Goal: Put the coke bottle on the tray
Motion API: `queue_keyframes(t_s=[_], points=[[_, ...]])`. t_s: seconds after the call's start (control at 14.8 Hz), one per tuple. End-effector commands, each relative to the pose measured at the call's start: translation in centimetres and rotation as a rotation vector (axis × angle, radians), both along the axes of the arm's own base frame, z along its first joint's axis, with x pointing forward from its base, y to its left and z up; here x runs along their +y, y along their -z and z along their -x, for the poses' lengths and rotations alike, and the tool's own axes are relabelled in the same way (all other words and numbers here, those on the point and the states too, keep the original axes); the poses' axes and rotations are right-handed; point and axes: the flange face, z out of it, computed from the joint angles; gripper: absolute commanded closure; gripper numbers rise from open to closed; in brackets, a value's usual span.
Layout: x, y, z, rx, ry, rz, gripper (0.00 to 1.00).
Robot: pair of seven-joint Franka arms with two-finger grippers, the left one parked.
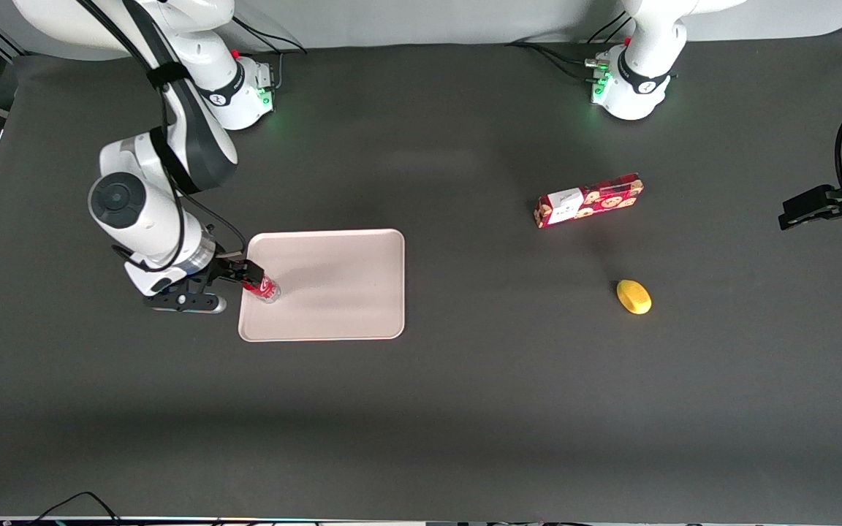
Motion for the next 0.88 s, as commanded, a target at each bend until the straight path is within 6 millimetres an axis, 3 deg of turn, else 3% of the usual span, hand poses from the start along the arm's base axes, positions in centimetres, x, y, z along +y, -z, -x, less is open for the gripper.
queue_keyframes(t_s=[0.0,0.2,0.34,0.47,0.61,0.81], points=[[-0.3,-9.3,-1.8,-0.025,0.024,0.029,0.00],[-1.1,-18.6,-0.5,-0.029,0.043,0.043,0.00],[-3.7,-23.5,0.0,-0.021,-0.047,0.049,0.00],[-8.2,-25.7,0.2,-0.023,-0.147,0.045,0.00],[-10.6,-27.0,1.2,-0.042,-0.112,0.028,0.00],[-11.9,-25.0,3.4,-0.048,-0.022,0.011,0.00]])
